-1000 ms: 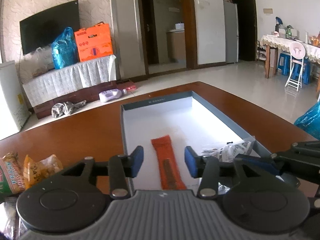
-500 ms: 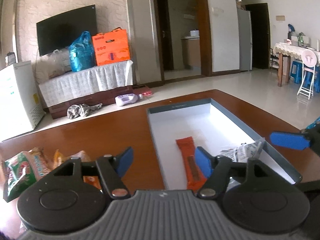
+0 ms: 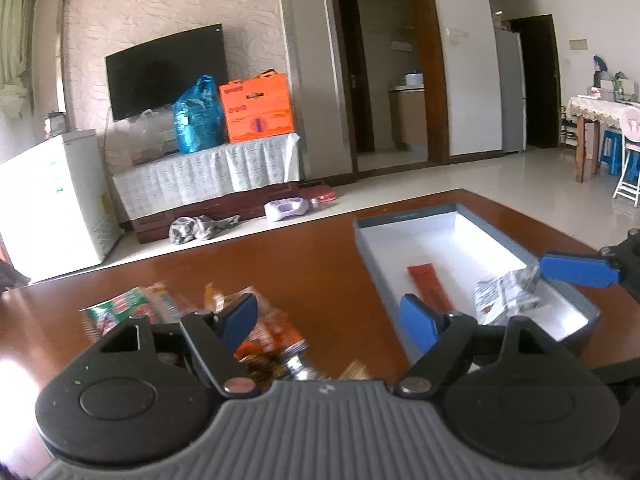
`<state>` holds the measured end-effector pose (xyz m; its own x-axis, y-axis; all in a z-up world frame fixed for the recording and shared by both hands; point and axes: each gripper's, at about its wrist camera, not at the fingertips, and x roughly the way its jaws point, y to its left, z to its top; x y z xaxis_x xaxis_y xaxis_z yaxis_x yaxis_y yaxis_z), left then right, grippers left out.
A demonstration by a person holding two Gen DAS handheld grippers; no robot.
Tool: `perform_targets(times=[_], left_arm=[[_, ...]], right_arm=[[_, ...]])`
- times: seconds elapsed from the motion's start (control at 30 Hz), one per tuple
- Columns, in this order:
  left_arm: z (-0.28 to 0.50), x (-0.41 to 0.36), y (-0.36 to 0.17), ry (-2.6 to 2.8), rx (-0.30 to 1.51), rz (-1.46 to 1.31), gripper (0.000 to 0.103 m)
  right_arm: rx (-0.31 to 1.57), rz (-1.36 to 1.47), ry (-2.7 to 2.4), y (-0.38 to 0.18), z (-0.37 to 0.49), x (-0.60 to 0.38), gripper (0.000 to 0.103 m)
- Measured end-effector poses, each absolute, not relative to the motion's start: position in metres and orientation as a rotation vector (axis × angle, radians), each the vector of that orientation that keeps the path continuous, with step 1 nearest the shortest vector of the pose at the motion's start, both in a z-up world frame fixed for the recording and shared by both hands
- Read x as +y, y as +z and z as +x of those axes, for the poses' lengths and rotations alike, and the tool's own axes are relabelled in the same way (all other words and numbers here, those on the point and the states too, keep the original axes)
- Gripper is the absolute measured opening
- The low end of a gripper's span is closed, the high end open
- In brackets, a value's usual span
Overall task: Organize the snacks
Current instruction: 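Open left tool to drop orange bar in box while right tool releases white packet there, then grasp dark barcode tube with left tool while right tool grasps tan square cake packet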
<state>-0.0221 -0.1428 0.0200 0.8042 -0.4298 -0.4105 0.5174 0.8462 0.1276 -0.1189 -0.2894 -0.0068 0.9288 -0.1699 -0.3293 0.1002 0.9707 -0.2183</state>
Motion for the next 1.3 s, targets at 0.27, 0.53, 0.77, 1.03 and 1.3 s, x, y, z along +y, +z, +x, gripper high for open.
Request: perform_targets(times=[0.27,0.53,0.77,1.03,1.3], left_arm=[[-0.025,-0.082,0.013,-0.416,0.415,0.232,0.079],[-0.002,-0.060,-0.009,-0.362,0.469,0.223,0.079],[0.022,-0.064,-0.023,-0.373,0.485,0.220,0.079],[0.046,-0.071,-0.034,-0.369,0.516,0.211,0.079],[0.063,-0.075,-0.038,-0.401,0.512,0.194,0.079]], right_arm=[[0.387,-0.221,-0.010,-0.008,-0.120,-0.243,0.066],[0.451,-0.219,0.046,-0.020,-0.093,-0.217,0.062],[0.498,-0.221,0.015,-0.039,-0.068,-0.223,0.062],[0.525,-0.197,0.002,-0.046,-0.047,-0.230,0.067],[0.544,-0.207,0.029,-0.047,-0.045,-0.227,0.062]])
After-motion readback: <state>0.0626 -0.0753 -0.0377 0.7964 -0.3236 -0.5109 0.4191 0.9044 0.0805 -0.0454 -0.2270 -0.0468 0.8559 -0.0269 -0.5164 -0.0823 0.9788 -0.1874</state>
